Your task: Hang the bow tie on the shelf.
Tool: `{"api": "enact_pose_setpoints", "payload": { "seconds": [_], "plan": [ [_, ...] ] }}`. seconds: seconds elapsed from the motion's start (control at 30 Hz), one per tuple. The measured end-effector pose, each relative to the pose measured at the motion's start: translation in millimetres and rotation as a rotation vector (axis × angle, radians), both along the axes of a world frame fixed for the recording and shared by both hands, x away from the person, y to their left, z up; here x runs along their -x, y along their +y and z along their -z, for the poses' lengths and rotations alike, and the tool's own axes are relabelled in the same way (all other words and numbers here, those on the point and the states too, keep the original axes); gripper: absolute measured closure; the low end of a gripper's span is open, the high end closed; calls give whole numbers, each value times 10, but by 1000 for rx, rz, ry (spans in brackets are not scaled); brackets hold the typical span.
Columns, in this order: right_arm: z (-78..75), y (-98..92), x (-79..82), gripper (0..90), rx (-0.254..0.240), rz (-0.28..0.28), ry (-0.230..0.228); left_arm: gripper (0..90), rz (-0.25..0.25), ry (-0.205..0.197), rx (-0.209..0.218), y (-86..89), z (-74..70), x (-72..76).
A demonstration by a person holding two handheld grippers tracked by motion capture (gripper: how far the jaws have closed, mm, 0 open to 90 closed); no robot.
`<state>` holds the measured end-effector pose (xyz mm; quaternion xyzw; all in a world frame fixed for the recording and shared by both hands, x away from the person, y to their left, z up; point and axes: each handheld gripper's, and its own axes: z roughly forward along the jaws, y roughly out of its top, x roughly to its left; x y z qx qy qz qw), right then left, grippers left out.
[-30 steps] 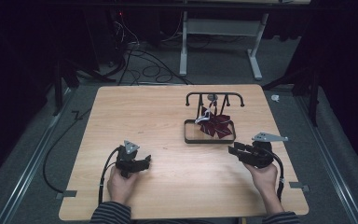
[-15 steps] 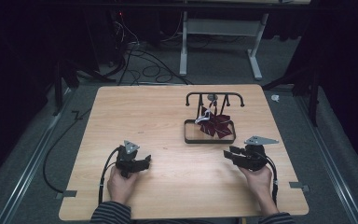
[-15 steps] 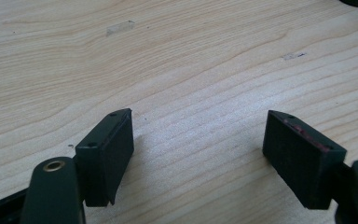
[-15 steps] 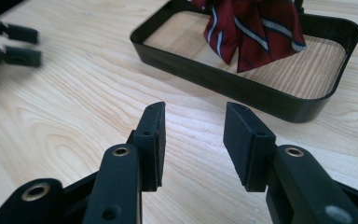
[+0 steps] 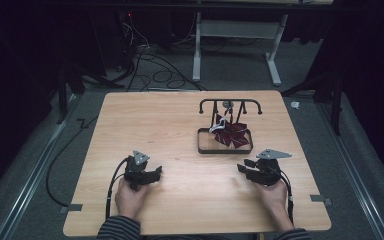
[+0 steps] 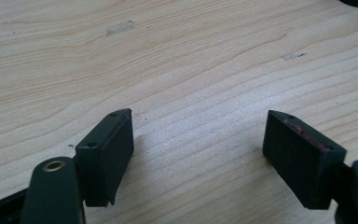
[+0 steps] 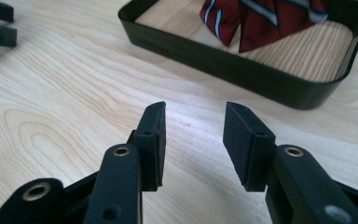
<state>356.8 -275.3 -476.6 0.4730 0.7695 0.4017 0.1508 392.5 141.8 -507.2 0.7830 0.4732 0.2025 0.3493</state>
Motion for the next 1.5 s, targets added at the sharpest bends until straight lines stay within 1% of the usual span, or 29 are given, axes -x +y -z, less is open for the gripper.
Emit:
{"api": "enact_pose_setpoints", "payload": {
  "seconds": [0.13, 0.2, 0.3, 0.63, 0.83, 0.9, 0.93, 1.0, 1.07, 1.13, 1.2, 1.23, 1.3, 1.5],
  "plan": [
    [33, 2, 9, 610, 11, 6, 2, 252, 0, 0, 0, 0, 0, 0],
    [51, 7, 13, 601, 26, 9, -1, 252, -2, 1, 2, -2, 1, 1],
    [82, 22, 24, 588, 68, 12, -19, 252, -1, 1, 2, -1, 0, 1],
    [150, 34, 39, 583, 99, 23, -13, 252, -1, 1, 2, -2, 1, 1],
    [187, 50, 34, 559, 113, 27, -9, 252, -1, 1, 2, -2, 1, 1],
    [216, 65, 37, 552, 130, 29, -8, 252, -1, 1, 2, -1, 0, 1],
    [225, 69, 37, 549, 129, 30, -4, 252, -1, 1, 2, -2, 1, 1],
    [241, 72, 41, 541, 131, 28, -11, 252, -1, 1, 2, -1, 0, 1],
    [251, 80, 46, 519, 133, 34, -21, 252, -1, 1, 2, -2, 1, 1],
    [252, 97, 51, 486, 150, 36, -24, 252, -2, 0, 2, -2, 1, 1],
    [254, 120, 59, 461, 180, 34, -39, 252, -1, 1, 2, -2, 1, 2],
    [254, 121, 58, 447, 181, 40, -39, 252, -1, 1, 2, -2, 1, 2],
    [254, 111, 52, 411, 171, 55, -22, 252, -1, 1, 2, -2, 1, 2],
    [257, 112, 57, 385, 175, 58, -24, 252, -1, 0, 1, -2, 1, 2]
  ]
}}
